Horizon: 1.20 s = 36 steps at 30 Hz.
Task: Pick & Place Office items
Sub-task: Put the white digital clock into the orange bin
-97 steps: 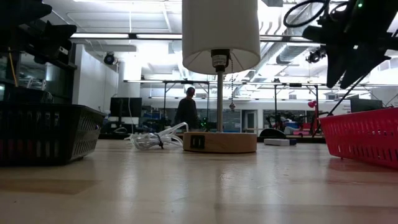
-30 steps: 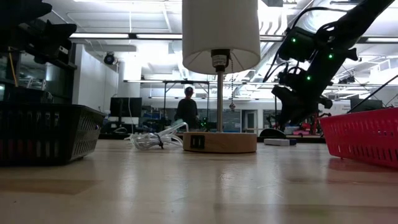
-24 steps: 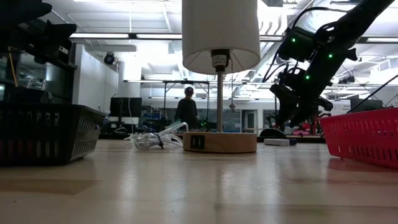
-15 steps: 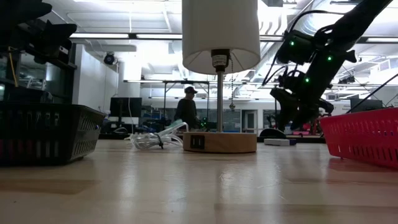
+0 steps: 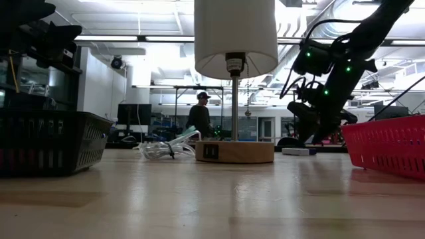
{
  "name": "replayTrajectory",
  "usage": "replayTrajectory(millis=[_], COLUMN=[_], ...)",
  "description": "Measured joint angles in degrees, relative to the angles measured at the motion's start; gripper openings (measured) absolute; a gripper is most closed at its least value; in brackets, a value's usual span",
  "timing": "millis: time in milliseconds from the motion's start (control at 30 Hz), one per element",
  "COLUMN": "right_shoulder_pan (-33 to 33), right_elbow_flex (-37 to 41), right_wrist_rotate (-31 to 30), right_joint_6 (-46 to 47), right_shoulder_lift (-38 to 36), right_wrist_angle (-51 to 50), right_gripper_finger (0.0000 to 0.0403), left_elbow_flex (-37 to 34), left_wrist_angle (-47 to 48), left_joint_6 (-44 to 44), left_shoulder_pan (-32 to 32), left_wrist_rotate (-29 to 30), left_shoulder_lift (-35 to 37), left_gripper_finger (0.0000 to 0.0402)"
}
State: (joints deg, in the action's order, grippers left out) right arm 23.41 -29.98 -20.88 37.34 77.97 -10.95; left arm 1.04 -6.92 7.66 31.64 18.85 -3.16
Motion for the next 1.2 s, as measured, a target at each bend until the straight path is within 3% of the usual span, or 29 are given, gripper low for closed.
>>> replayTrajectory(millis=[867, 1200], right_shoulder_pan=[0.01, 0.01], right_elbow_flex=[0.00, 0.00], right_wrist_rotate=[-0.60, -0.18], right_joint_6=[1.86, 1.46], right_shoulder_lift=[3.99, 3.99], right_wrist_angle=[3.85, 3.42], right_gripper_finger=[0.0207, 0.0257], left_elbow_flex=[0.00, 0.00], left_wrist_angle=[0.00, 0.00], left_joint_6=[0.01, 0.00], left_shoulder_pan=[0.00, 0.00], left_wrist_rotate=[0.00, 0.00], left_shoulder_lift=[0.00, 0.00], left_gripper_finger=[0.0199, 0.0199])
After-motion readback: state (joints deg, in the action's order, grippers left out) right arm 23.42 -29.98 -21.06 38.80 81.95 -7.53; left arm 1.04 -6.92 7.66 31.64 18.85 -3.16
